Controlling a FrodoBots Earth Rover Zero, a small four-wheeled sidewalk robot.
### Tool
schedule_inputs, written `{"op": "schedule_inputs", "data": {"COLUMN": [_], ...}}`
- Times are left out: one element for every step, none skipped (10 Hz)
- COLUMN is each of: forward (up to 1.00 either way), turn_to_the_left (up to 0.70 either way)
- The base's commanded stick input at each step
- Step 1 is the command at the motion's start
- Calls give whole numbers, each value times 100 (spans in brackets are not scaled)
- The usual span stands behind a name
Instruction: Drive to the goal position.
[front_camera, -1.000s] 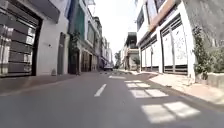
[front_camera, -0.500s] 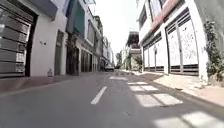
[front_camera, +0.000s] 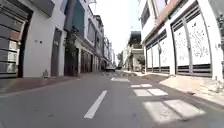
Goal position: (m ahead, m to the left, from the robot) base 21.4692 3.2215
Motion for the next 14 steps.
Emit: {"op": "schedule_inputs", "data": {"forward": [100,100,100,100,100,100,100,100,100,100,100,100,100,100], "turn_to_the_left": [-39,-39,-39,-34,-4,1,1,1,1,1,1,1,1,1]}}
